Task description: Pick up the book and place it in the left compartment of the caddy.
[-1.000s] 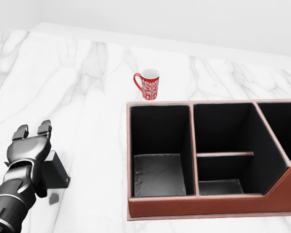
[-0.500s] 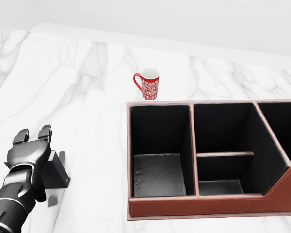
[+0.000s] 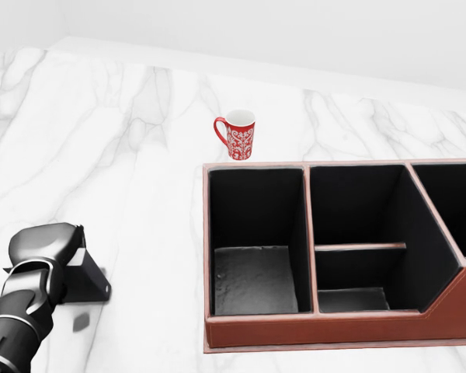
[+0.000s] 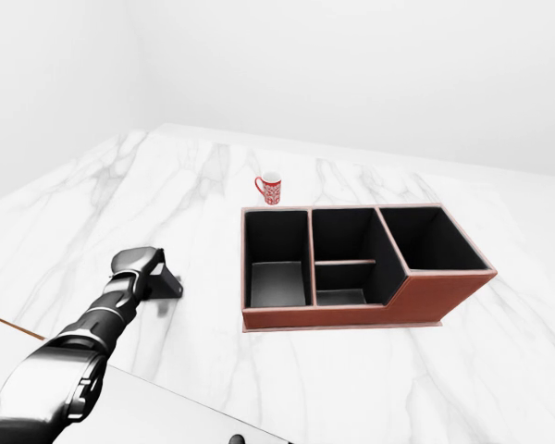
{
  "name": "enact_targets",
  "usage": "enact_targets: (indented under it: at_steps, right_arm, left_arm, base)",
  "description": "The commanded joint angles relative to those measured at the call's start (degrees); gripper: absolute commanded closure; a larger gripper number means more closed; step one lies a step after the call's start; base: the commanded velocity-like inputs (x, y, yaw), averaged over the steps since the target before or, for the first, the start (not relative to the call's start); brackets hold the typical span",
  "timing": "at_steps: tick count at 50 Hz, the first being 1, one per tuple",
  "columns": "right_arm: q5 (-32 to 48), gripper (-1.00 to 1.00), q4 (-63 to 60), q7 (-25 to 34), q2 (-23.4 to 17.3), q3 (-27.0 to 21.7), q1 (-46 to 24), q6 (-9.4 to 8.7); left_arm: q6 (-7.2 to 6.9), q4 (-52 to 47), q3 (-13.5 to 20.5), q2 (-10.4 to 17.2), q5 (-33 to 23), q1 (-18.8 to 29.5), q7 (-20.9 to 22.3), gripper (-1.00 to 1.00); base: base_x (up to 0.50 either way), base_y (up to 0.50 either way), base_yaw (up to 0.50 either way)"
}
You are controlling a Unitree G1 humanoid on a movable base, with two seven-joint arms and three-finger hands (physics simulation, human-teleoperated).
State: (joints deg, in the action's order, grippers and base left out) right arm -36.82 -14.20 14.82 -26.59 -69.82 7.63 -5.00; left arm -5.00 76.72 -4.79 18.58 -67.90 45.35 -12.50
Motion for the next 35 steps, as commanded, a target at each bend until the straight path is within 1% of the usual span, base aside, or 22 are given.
enact_targets:
  at_steps: [1, 2, 3, 8, 9, 10, 11, 12, 13, 14, 16, 19, 24, 26, 27, 28, 29, 30, 31, 33, 34, 35]
  right_arm:
    - [0.06, -1.0, 0.19, 0.02, -0.03, 0.0, 0.0, 0.0]
    - [-0.02, -1.0, -0.01, -0.01, -0.04, -0.07, 0.06, 0.0]
    - [-0.05, -1.0, -0.1, 0.01, -0.02, -0.13, 0.08, 0.0]
    - [-0.04, -1.0, -0.13, -0.02, -0.1, -0.23, 0.03, 0.0]
    - [-0.05, -1.0, -0.17, -0.04, -0.12, -0.22, 0.0, 0.0]
    - [-0.01, -1.0, -0.07, 0.03, -0.03, -0.1, -0.07, 0.0]
    - [0.05, -1.0, -0.12, 0.03, 0.01, -0.05, -0.05, 0.0]
    - [0.02, -1.0, -0.18, 0.01, -0.01, -0.08, -0.02, 0.0]
    - [0.02, -1.0, -0.18, 0.0, -0.01, -0.08, -0.02, 0.0]
    - [-0.04, -1.0, -0.15, 0.0, -0.07, -0.15, 0.03, 0.0]
    - [0.01, -1.0, -0.08, 0.02, -0.07, -0.13, -0.02, 0.0]
    - [-0.09, -1.0, -0.48, 0.01, -0.04, -0.21, 0.1, 0.0]
    - [0.14, -1.0, -0.08, 0.16, 0.12, -0.04, -0.01, 0.0]
    - [0.01, -1.0, -0.44, 0.1, 0.14, -0.13, 0.09, 0.0]
    - [-0.01, -1.0, -0.73, 0.16, 0.24, -0.13, 0.21, 0.0]
    - [0.06, -1.0, -0.73, 0.26, 0.29, -0.13, 0.21, 0.0]
    - [0.09, -1.0, -0.73, 0.29, 0.3, -0.14, 0.19, 0.0]
    - [0.17, -1.0, -0.59, 0.32, 0.27, -0.11, 0.15, 0.0]
    - [0.22, -1.0, -0.56, 0.31, 0.26, -0.1, 0.14, 0.0]
    - [0.24, -1.0, -0.56, 0.32, 0.27, -0.11, 0.13, 0.0]
    - [0.19, -1.0, -0.7, 0.34, 0.31, -0.12, 0.16, 0.0]
    - [0.2, -1.0, -0.72, 0.35, 0.32, -0.13, 0.15, 0.0]
  left_arm:
    - [0.0, 2.95, 0.3, 0.74, -2.88, -5.43, -0.75, 1.0]
    - [0.0, 3.02, -0.02, 0.79, -3.84, -5.66, -1.35, 1.0]
    - [0.0, 2.99, 0.59, 0.84, -3.54, -5.78, -0.77, 1.0]
    - [0.0, 2.9, 1.04, 1.21, -4.55, -5.67, -3.28, 1.0]
    - [0.0, 2.89, 0.91, 1.29, -5.09, -5.45, -5.34, 1.0]
    - [0.0, 2.9, 0.07, 1.52, -6.53, -4.97, -7.95, 1.0]
    - [0.0, 2.79, 0.59, 1.59, -6.32, -4.62, -9.71, 1.0]
    - [0.0, 2.61, 1.43, 1.47, -5.87, -4.03, -13.64, 1.0]
    - [0.0, 2.71, 1.49, 1.53, -5.81, -3.91, -13.93, 1.0]
    - [0.0, 2.26, 3.39, 1.49, -3.63, -3.55, -17.5, 1.0]
    - [0.0, 1.71, 3.26, 1.74, -2.67, -3.0, -17.5, 1.0]
    - [0.0, 1.02, 3.95, 0.98, 0.06, -1.86, -17.5, 1.0]
    - [0.0, -1.55, 3.19, 0.76, 2.55, -0.67, -17.5, 1.0]
    - [0.0, -2.59, 2.26, 0.91, 2.6, -0.56, -17.5, 1.0]
    - [0.0, -5.01, 2.73, 1.21, 3.39, -0.71, -17.5, 1.0]
    - [0.0, -5.05, 2.66, 1.24, 3.56, -0.67, -17.5, 1.0]
    - [0.0, -8.54, 3.01, 1.53, 4.19, -1.34, -17.5, 1.0]
    - [0.0, -17.86, 4.04, 1.8, 5.27, -3.8, -17.5, 1.0]
    - [0.0, -24.94, 3.45, 1.89, 3.94, -6.28, -17.5, 1.0]
    - [0.0, -27.48, 3.75, 1.75, 2.99, -7.42, -17.5, 1.0]
    - [0.0, -40.79, 2.81, 1.65, -0.66, -11.41, -17.5, 1.0]
    - [0.0, -43.38, 3.62, 1.2, -2.38, -12.52, -17.5, 1.0]
  base:
    - [0.0, 0.0, 0.01]
    - [0.0, 0.0, 0.01]
    - [0.0, 0.0, 0.01]
    - [0.0, 0.0, 0.01]
    - [0.0, 0.0, 0.0]
    - [0.0, 0.0, 0.0]
    - [0.0, 0.0, 0.0]
    - [0.0, 0.0, 0.0]
    - [0.0, 0.0, 0.0]
    - [0.0, 0.0, 0.0]
    - [0.0, 0.0, 0.0]
    - [0.0, 0.0, 0.0]
    - [0.0, 0.0, 0.0]
    - [0.0, 0.0, 0.0]
    - [0.0, 0.0, 0.0]
    - [0.0, 0.0, 0.0]
    - [0.0, 0.0, 0.0]
    - [0.0, 0.0, 0.0]
    - [0.0, 0.0, 0.0]
    - [0.0, 0.0, 0.0]
    - [0.0, 0.0, 0.0]
    - [0.0, 0.0, 0.0]
